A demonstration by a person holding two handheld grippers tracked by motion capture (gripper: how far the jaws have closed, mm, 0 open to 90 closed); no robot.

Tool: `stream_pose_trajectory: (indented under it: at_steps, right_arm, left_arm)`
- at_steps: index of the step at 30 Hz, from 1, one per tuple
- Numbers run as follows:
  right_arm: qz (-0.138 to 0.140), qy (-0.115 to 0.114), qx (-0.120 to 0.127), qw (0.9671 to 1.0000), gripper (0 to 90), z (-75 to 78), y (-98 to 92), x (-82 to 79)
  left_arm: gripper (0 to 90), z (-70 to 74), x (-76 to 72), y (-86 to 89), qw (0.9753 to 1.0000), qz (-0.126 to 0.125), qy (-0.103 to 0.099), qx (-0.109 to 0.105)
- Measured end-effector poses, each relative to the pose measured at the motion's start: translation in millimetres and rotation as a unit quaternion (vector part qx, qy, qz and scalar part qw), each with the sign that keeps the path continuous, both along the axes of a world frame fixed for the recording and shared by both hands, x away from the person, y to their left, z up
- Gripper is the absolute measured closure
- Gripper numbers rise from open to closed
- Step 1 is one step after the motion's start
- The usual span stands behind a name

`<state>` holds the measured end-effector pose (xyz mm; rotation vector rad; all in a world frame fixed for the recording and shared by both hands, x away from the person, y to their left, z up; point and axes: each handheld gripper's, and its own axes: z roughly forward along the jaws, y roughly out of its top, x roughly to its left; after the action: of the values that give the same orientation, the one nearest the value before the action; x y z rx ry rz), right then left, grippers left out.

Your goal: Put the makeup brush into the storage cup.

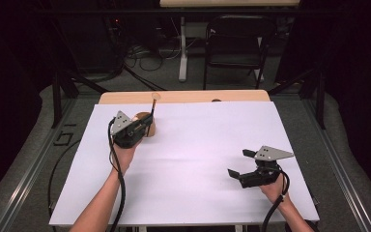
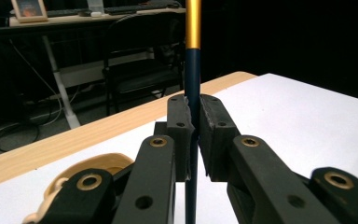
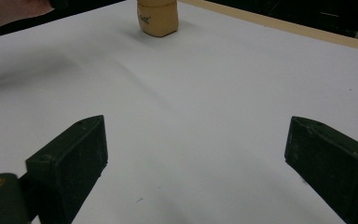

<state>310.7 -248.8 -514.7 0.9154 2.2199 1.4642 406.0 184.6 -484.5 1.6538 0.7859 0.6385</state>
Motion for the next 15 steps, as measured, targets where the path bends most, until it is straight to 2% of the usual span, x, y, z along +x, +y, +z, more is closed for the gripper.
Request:
stream_pose_trajectory:
  at_steps: [12, 15]
  right_arm:
    - [-0.004, 0.004, 0.005, 1.0000, 5.7, -3.3, -0.9, 0.3]
    - [-0.005, 0.004, 0.006, 1.0000, 5.7, -3.9, -1.8, 0.5]
  left_arm:
    - [83.7, 4.0, 11.0, 4.1, 0.9997, 0.020, -0.012, -0.006]
    - [83.7, 5.0, 14.5, 3.7, 0.9994, 0.027, -0.021, -0.004]
